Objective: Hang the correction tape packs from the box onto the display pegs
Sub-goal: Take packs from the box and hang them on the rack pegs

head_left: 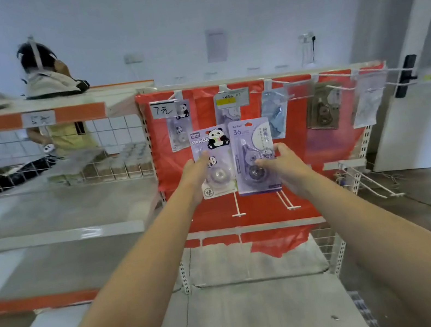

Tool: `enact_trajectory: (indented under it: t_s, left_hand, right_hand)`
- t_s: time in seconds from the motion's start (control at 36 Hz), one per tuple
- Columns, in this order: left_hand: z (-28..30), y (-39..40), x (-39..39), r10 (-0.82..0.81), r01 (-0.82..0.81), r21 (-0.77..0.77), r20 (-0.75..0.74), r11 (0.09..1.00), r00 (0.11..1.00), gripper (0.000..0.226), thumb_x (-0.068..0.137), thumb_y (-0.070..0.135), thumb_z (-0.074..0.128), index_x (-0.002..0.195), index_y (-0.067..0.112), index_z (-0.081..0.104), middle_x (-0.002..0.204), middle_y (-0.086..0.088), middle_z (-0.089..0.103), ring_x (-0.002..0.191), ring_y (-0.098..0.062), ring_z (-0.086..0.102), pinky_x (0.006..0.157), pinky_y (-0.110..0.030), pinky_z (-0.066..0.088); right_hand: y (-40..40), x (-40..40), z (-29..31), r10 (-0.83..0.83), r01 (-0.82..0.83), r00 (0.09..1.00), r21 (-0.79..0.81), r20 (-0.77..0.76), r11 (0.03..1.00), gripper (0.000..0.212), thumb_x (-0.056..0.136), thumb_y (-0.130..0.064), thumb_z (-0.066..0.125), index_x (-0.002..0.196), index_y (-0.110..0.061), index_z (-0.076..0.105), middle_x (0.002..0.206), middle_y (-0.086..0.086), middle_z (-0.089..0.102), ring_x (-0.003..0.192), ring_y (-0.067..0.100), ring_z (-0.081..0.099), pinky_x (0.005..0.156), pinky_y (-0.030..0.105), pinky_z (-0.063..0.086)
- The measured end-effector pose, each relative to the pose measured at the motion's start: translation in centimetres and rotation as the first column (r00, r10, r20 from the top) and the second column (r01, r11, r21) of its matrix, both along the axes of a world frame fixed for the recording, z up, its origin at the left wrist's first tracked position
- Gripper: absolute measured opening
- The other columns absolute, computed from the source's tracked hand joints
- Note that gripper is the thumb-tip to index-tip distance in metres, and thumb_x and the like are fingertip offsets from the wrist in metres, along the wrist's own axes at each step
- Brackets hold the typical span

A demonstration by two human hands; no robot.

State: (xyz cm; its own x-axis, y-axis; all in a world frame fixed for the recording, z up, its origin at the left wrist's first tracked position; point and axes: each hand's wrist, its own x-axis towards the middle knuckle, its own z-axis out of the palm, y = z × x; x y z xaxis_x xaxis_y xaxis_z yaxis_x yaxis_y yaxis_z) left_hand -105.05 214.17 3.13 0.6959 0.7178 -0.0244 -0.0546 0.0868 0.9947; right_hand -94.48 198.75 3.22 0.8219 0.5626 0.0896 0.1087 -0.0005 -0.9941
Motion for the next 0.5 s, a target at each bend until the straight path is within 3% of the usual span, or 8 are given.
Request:
enact_trajectory:
  t_s: [0.06,0.17,0.25,0.33,0.39,0.5]
  left_hand:
    - [0.2,2.1,-0.1,-0.011,0.011,0.009,0.004,1.0,1.0,0.06,0.094,0.025,0.059,0.142,0.0,0.032,0.139,-0.013,0.045,0.13,-0.026,0.041,0.108,-0.04,0.028]
    - [0.0,5.9,-0.6,-0.051,0.053,0.057,-0.043,0.997,0.998,0.058,0.086,-0.003,0.06,0.136,-0.007,0.032,0.121,-0.008,0.047,0.102,-0.016,0.046,0.107,-0.04,0.028]
    - [-0.2,8.7,-0.9,-0.081,0.084,0.086,-0.033,0.993,0.996,0.059,0.083,-0.003,0.066,0.135,-0.006,0.039,0.125,-0.01,0.055,0.107,-0.02,0.054,0.105,-0.037,0.035]
    - [-0.6,10.8,-0.9,-0.072,0.074,0.101,-0.024,0.992,0.997,0.063,0.08,0.006,0.072,0.136,-0.001,0.043,0.132,-0.011,0.056,0.119,-0.026,0.052,0.111,-0.046,0.032]
    - [-0.9,11.9,-0.6,-0.052,0.052,0.099,-0.007,0.994,0.999,0.05,0.081,0.007,0.072,0.127,0.001,0.053,0.119,-0.008,0.061,0.113,-0.024,0.055,0.106,-0.041,0.036]
    - [-1.0,13.5,0.2,-0.048,0.044,0.122,0.034,0.992,0.998,0.013,0.081,0.007,0.071,0.089,0.012,0.062,0.088,-0.001,0.063,0.094,-0.022,0.056,0.093,-0.038,0.041]
  right_hand:
    - [2.5,-0.6,-0.1,-0.004,0.004,1.0,0.002,0.0,1.0,0.031,0.087,-0.001,0.066,0.108,-0.011,0.046,0.119,0.015,0.06,0.105,0.027,0.062,0.071,0.035,0.056]
    - [6.5,-0.6,-0.6,-0.033,0.033,0.999,-0.019,0.02,0.999,0.029,0.086,-0.004,0.067,0.109,-0.009,0.048,0.121,0.02,0.059,0.111,0.034,0.06,0.088,0.048,0.055]
    - [8.8,-0.4,-1.1,-0.044,0.045,0.998,-0.023,0.043,0.999,0.029,0.085,-0.005,0.069,0.105,-0.012,0.049,0.12,0.02,0.06,0.11,0.033,0.06,0.096,0.052,0.049]
    - [10.6,0.0,-1.5,-0.057,0.058,0.997,-0.023,0.052,0.998,0.032,0.086,-0.003,0.068,0.108,-0.014,0.047,0.106,0.008,0.06,0.102,0.024,0.058,0.095,0.041,0.049]
    - [11.3,0.4,-1.7,-0.083,0.084,0.996,-0.01,0.035,0.996,0.032,0.087,-0.002,0.067,0.108,-0.013,0.046,0.104,0.006,0.06,0.102,0.023,0.058,0.093,0.037,0.05]
    - [11.8,1.7,-1.6,-0.162,0.163,0.986,0.001,-0.024,0.987,0.028,0.087,-0.004,0.067,0.106,-0.012,0.048,0.117,0.014,0.061,0.11,0.029,0.061,0.096,0.048,0.05]
